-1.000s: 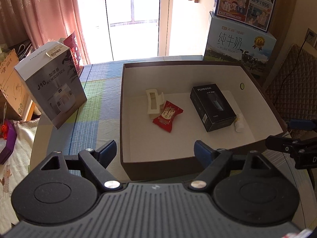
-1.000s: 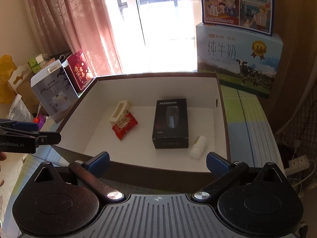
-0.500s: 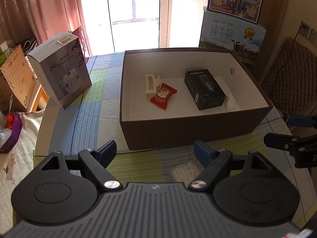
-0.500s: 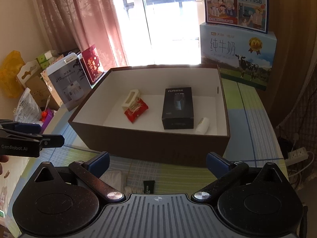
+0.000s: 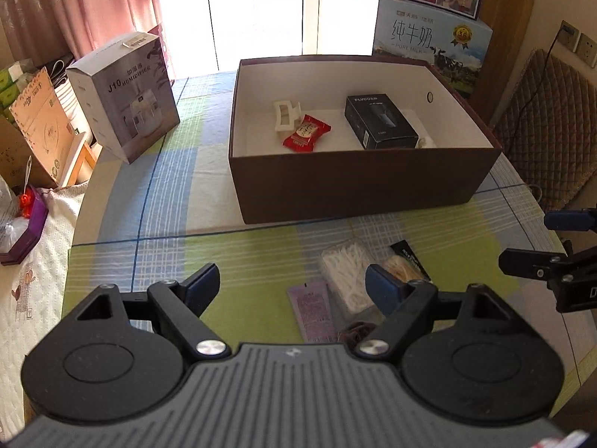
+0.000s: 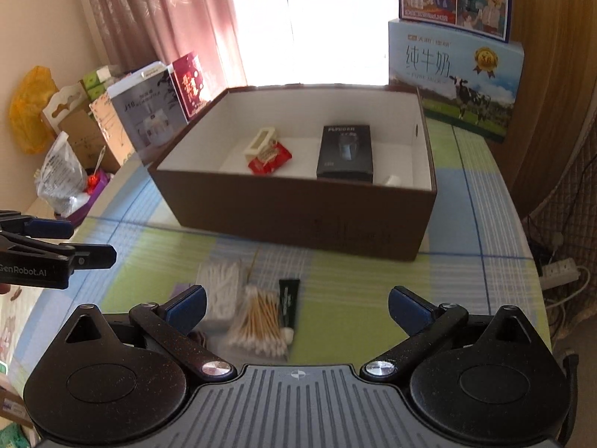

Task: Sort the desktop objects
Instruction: 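Withdraw both tools from the box toward the remaining table items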

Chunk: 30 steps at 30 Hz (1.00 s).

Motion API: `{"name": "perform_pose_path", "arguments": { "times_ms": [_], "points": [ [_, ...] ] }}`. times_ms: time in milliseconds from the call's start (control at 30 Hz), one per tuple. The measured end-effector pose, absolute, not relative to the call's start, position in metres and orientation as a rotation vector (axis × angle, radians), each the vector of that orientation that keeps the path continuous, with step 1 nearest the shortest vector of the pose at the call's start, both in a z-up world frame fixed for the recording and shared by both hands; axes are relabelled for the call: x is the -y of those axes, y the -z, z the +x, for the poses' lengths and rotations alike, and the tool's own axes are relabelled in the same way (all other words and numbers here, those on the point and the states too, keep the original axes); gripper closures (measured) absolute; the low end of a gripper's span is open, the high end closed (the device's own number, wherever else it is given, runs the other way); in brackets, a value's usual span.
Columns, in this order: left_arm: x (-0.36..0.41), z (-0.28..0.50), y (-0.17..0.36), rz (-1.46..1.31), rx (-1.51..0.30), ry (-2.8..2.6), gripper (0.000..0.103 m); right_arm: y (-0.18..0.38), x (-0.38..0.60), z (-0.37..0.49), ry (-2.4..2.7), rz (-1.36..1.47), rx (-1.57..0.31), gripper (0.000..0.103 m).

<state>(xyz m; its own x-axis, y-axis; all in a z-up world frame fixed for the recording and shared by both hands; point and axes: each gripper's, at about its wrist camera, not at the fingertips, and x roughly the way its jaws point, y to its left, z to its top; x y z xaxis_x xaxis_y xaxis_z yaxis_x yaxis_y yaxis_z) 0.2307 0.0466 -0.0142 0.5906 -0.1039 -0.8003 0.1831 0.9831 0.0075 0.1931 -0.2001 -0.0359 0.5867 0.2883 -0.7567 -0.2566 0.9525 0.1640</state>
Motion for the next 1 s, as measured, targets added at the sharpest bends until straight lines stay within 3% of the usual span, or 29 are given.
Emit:
{"name": "perform_pose_path", "arguments": {
  "times_ms": [567, 1000],
  "points": [
    [-0.046, 0.187, 0.057, 0.1, -1.046, 0.152, 0.021, 0.071, 0.206, 0.168, -0.331, 0.051, -0.994, 0.002],
    [-0.045, 0.199, 0.074, 0.064, -1.069, 0.175, 0.031, 0.088, 0.226, 0.167, -0.272, 0.084, -1.034, 0.002]
  ]
}}
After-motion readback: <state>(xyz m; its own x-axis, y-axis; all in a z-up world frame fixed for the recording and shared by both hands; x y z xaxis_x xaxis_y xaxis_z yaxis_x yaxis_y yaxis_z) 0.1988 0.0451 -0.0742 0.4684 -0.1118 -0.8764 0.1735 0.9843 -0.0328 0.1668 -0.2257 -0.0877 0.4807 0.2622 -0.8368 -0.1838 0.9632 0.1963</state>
